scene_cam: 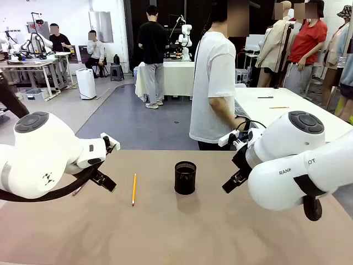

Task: Place the pens into the pen holder.
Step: Pick up a writing instrument from the table and place it into the Pen holder.

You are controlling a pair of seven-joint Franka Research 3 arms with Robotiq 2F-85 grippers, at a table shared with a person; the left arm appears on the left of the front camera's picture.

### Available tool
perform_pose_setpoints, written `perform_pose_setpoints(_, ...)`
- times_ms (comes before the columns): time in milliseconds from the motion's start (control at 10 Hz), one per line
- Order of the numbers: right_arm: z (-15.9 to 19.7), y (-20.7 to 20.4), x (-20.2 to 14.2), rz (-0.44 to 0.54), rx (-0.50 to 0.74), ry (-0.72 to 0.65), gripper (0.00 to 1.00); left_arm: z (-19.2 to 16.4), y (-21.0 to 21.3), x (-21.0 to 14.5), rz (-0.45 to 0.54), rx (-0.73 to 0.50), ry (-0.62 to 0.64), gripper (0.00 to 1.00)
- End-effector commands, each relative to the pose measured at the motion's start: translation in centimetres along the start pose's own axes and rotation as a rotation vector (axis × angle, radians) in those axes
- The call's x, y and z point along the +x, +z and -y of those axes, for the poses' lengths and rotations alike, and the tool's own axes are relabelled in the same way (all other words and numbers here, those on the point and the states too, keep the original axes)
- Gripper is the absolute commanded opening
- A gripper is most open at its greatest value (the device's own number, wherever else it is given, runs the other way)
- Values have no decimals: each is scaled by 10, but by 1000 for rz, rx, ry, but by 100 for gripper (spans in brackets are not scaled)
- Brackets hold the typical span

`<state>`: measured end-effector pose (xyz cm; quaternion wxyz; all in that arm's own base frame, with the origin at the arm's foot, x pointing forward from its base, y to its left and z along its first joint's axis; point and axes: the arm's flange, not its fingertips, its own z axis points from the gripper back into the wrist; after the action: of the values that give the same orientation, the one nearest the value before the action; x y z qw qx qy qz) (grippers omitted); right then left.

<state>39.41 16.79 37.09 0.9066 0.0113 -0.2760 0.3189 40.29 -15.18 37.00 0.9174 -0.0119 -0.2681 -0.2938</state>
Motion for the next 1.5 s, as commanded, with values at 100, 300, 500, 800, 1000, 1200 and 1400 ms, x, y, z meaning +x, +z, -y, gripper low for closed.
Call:
perform_pose_setpoints(100, 0, 0, 0, 0, 0, 0, 100, 0, 0, 0, 0, 0, 0, 100)
perform_pose_setpoints(300, 0, 0, 0, 0, 0, 0, 100, 0, 0, 0, 0, 0, 0, 100)
perform_pose_setpoints(500, 0, 0, 0, 0, 0, 0, 100, 0, 0, 0, 0, 0, 0, 100)
perform_pose_setpoints(800, 0, 0, 0, 0, 0, 0, 100, 0, 0, 0, 0, 0, 0, 100)
perform_pose_setpoints(1000, 0, 0, 0, 0, 0, 0, 100, 0, 0, 0, 0, 0, 0, 100)
perform_pose_setpoints(1200, -1, 10, -2, 44, 132, 33, 100, -5, 20, 7, -55, -152, 15, 100)
perform_pose_setpoints(1400, 7, 13, -1, 78, 237, 53, 100, -15, 31, 12, -79, -280, 39, 100)
